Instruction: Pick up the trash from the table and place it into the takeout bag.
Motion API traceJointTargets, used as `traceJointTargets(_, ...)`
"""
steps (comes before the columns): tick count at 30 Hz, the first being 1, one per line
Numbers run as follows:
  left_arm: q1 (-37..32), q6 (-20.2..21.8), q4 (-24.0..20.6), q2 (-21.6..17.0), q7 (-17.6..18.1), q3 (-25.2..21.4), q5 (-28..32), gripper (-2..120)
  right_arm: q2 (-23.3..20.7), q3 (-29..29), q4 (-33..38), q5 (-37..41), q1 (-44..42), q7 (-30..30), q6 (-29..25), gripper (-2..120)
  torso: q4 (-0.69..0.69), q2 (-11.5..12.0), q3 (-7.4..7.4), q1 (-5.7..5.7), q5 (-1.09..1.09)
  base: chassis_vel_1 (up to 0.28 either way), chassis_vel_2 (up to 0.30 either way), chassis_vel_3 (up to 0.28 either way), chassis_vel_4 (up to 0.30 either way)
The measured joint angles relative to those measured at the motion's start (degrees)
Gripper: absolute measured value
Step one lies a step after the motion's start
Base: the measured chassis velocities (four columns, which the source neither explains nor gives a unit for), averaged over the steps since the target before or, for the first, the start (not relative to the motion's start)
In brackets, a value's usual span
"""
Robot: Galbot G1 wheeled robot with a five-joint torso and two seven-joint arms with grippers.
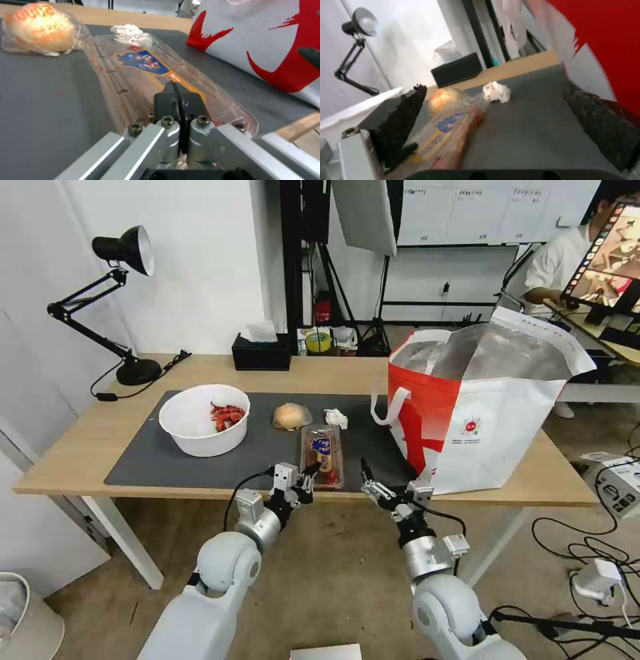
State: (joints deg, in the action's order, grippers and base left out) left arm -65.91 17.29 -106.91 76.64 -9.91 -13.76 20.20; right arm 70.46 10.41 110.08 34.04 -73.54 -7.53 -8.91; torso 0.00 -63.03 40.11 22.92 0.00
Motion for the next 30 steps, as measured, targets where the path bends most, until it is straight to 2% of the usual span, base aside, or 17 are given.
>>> traceJointTargets(2, -0.04, -0.01, 0.0, 0.0, 0.0, -0.01, 0.0, 0, -0.11, -0.14, 0.0, 0.95, 0.34, -0.15, 0.34, 100, 0.0, 0.0, 0.0, 0.0, 0.0, 0.0, 0.0, 0.0, 0.0)
traceJointTargets(5, -0.22, -0.07, 0.01, -0.01, 0.0, -0.13, 0.0, 0, -0.68, -0.88, -0.19, 8.06, 2.97, -1.35, 3.21, 100, 0.0, 0.0, 0.0, 0.0, 0.0, 0.0, 0.0, 0.0, 0.0)
traceJointTargets(9, -0.24, -0.08, 0.02, -0.01, 0.0, -0.14, 0.0, 0, -0.82, -1.15, -0.48, 10.2, 3.9, -1.78, 4.2, 100, 0.0, 0.0, 0.0, 0.0, 0.0, 0.0, 0.0, 0.0, 0.0)
traceJointTargets(10, -0.27, -0.11, 0.03, 0.01, 0.0, -0.17, 0.0, 0, -0.98, -1.73, -1.23, 13.89, 5.9, -2.6, 6.42, 100, 0.0, 0.0, 0.0, 0.0, 0.0, 0.0, 0.0, 0.0, 0.0)
traceJointTargets(16, -0.22, -0.18, 0.32, 0.21, 0.3, -0.09, -0.01, 0, -0.96, -2.65, -2.28, 19.28, 9.0, -4.13, 9.95, 100, 0.01, 0.0, 0.0, 0.0, 0.0, 0.0, 0.0, 0.0, 0.0)
traceJointTargets(30, 0.22, -0.21, 0.92, 0.54, 0.33, 0.58, -0.04, 0, -0.87, -3.95, -3.41, 21.69, 11.53, -4.47, 14.0, 100, 0.0, -0.01, 0.0, 0.0, 0.0, 0.0, 0.0, 0.0, 0.0)
